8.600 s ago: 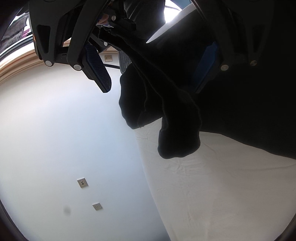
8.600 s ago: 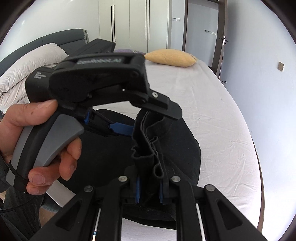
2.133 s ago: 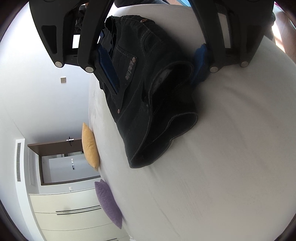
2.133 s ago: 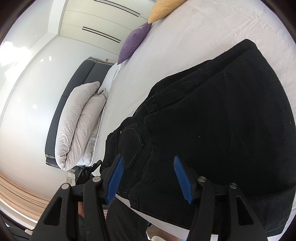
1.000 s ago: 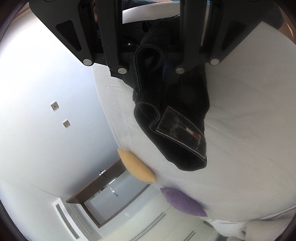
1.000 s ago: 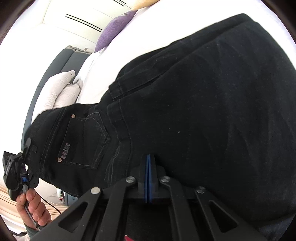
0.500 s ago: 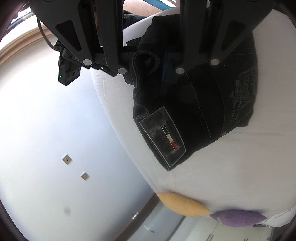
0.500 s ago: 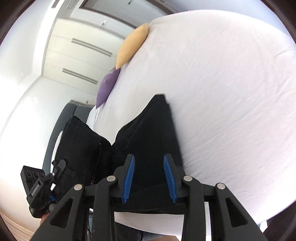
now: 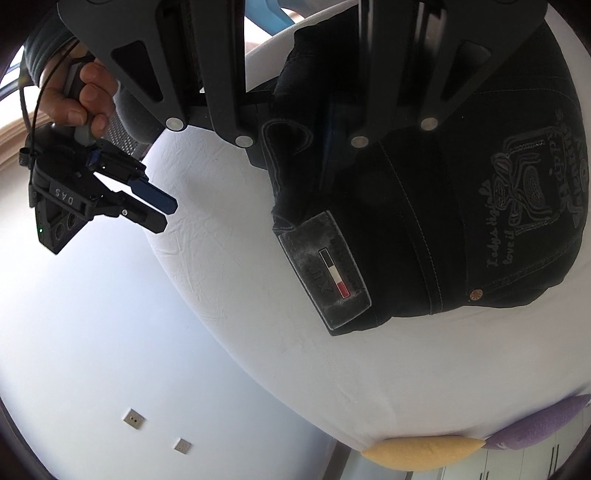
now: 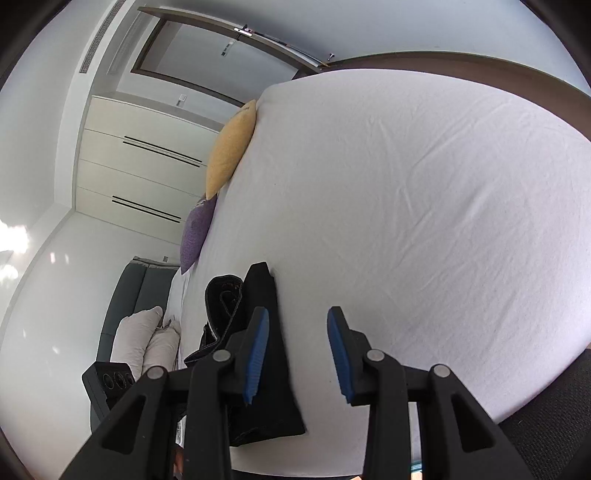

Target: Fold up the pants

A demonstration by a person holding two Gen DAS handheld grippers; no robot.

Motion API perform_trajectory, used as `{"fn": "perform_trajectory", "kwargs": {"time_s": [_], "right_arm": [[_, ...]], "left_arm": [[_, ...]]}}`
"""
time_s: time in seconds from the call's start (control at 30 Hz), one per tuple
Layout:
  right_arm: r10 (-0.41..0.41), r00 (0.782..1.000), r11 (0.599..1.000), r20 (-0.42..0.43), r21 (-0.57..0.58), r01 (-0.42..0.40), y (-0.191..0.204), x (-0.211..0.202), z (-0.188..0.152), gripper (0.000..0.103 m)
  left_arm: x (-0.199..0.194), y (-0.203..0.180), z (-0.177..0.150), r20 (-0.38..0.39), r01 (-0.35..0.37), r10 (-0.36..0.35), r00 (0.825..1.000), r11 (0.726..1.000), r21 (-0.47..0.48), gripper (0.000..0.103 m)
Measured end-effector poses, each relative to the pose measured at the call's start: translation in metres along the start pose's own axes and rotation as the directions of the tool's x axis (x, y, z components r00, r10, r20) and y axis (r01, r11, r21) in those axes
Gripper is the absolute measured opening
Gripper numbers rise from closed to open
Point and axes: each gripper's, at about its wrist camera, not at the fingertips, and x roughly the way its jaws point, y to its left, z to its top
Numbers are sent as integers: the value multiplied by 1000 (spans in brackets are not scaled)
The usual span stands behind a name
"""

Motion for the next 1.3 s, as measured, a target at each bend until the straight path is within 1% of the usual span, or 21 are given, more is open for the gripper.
{"fn": "perform_trajectory", "kwargs": {"time_s": [0.13, 0.2, 0.3, 0.37, 0.4, 0.43, 0.47, 0.5, 0.57, 0.63, 0.73, 0.8, 0.87, 0.93, 0.97, 1.03, 1.1, 1.17, 1.2, 1.23, 1.3], "right_arm": [[6, 1000, 1000, -19, -8, -6, 9, 15, -1, 37], [13, 999, 999, -37, -31, -14, 17, 24, -1, 37], [23, 998, 997, -57, -66, -27, 32, 32, 0, 44], [27, 998, 995, -64, -90, -32, 43, 37, 3, 45], [25, 997, 994, -69, -102, -32, 48, 40, 6, 45], [22, 997, 993, -74, -115, -30, 53, 42, 8, 45], [18, 997, 991, -76, -132, -28, 59, 43, 10, 45], [16, 997, 988, -77, -150, -27, 65, 44, 12, 46], [10, 997, 983, -81, -183, -25, 75, 48, 17, 48], [7, 996, 977, -93, -212, -27, 85, 53, 22, 51], [14, 993, 969, -116, -242, -42, 98, 65, 28, 51], [30, 987, 963, -155, -260, -70, 110, 80, 28, 51], [52, 975, 954, -214, -279, -112, 126, 101, 22, 51], [98, 950, 942, -295, -279, -184, 140, 127, 12, 51], [113, 935, 938, -335, -274, -212, 145, 142, 5, 51], [97, 918, 943, -385, -260, -209, 149, 171, -5, 51], [97, 890, 955, -446, -211, -210, 141, 199, -13, 51], [47, 898, 968, -438, -201, -148, 126, 216, -12, 46], [47, 898, 975, -438, -175, -137, 116, 221, -9, 37], [63, 899, 983, -432, -128, -130, 104, 224, -4, 24], [84, 912, 992, -401, -55, -115, 81, 220, 7, 8]], "left_arm": [[11, -7, -4, -12, -20, 20, 1000, 999, 25, 16], [17, -22, -10, -15, -39, 40, 999, 998, 57, 17], [22, -25, -12, -21, -45, 47, 999, 996, 80, 22], [22, -24, -10, -12, -43, 45, 999, 995, 94, 27], [22, -27, -10, -10, -25, 26, 1000, 996, 90, 36], [21, -29, -10, -9, 2, -1, 1000, 996, 86, 53], [20, -32, -11, -7, 40, -39, 999, 996, 82, 61], [19, -37, -13, -3, 53, -53, 999, 995, 86, 70], [17, -46, -20, 5, 56, -57, 998, 994, 99, 72], [8, -45, -26, 15, 90, -91, 996, 993, 81, 72], [-22, -28, -34, 62, 123, -123, 990, 992, 10, 72], [-45, -14, -37, 110, 135, -131, 985, 990, -33, 72], [-69, 3, -36, 176, 126, -114, 978, 990, -57, 72], [-83, 22, -31, 221, 109, -89, 971, 991, -78, 72], [-84, 28, -27, 231, 103, -80, 970, 991, -89, 72], [-81, 45, -21, 234, 83, -52, 971, 989, -123, 72], [-71, 60, -16, 219, 79, -46, 975, 986, -147, 72], [-56, 91, -23, 168, 66, -36, 985, 982, -177, 72], [-46, 95, -26, 140, 65, -38, 989, 980, -190, 72], [-40, 95, -30, 131, 75, -51, 990, 979, -192, 72], [-37, 96, -42, 134, 83, -58, 989, 979, -185, 72]]}}
